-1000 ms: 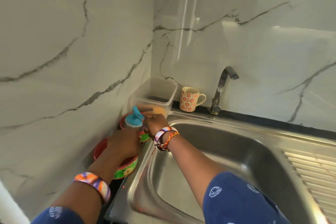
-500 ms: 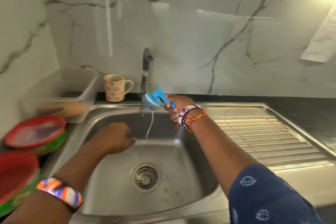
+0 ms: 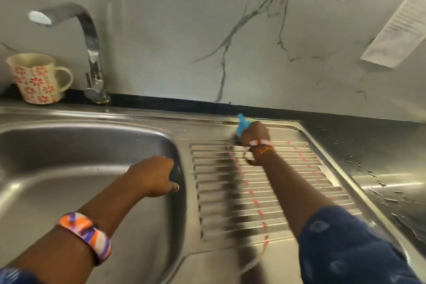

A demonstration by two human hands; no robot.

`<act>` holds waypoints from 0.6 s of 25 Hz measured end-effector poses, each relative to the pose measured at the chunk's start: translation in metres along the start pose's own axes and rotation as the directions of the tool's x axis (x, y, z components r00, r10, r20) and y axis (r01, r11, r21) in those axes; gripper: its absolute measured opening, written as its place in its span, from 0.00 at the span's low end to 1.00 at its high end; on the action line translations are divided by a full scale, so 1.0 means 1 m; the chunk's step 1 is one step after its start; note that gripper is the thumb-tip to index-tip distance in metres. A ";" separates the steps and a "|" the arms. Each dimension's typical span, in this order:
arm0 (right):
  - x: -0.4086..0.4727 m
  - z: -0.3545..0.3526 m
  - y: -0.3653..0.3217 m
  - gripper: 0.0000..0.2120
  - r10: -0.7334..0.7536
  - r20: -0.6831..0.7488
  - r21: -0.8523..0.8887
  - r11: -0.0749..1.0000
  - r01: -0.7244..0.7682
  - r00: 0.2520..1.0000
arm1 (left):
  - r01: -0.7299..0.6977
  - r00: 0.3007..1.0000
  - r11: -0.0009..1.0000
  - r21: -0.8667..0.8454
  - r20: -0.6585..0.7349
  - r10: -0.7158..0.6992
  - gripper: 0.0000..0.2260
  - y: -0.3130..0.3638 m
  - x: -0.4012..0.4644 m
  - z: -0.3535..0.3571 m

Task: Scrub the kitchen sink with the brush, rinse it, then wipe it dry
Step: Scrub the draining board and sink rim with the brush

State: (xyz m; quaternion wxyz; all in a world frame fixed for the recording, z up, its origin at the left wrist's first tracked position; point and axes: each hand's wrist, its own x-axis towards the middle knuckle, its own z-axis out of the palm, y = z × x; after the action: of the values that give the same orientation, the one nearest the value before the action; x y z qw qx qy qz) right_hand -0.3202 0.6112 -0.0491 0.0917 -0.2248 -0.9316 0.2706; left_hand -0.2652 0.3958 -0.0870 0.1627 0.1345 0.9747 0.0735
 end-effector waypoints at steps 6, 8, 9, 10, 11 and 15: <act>-0.022 0.050 -0.046 0.15 -0.211 0.404 0.328 0.942 0.074 0.890 | 0.023 0.989 0.994 0.110 0.140 -0.038 0.26 0.040 0.025 -0.006; -0.019 0.009 -0.026 0.16 -0.171 0.424 0.359 0.933 0.008 0.889 | 0.034 0.987 0.987 0.160 0.150 -0.059 0.25 0.045 0.028 -0.004; -0.010 -0.016 -0.006 0.17 -0.100 0.422 0.319 0.947 -0.044 0.901 | 0.034 0.987 0.982 0.187 0.151 -0.063 0.25 0.048 0.030 -0.004; 0.007 -0.037 0.024 0.18 -0.036 0.362 0.249 0.967 -0.059 0.931 | 0.032 0.986 0.978 0.208 0.152 -0.065 0.26 0.049 0.031 -0.004; 0.024 -0.060 0.052 0.18 0.037 0.293 0.215 0.971 -0.104 0.955 | 0.033 0.985 0.976 0.214 0.159 -0.068 0.27 0.048 0.033 -0.004; 0.087 -0.108 0.127 0.17 0.191 0.073 -0.004 0.982 -0.191 0.979 | 0.051 0.976 0.979 0.198 0.196 -0.091 0.26 0.051 0.035 -0.007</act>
State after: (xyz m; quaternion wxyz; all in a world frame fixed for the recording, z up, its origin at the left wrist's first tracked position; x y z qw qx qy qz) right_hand -0.3186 0.7981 -0.0235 0.0318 -0.3031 -0.9080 0.2876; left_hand -0.2872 0.4540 -0.0815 0.2504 0.1213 0.9597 -0.0406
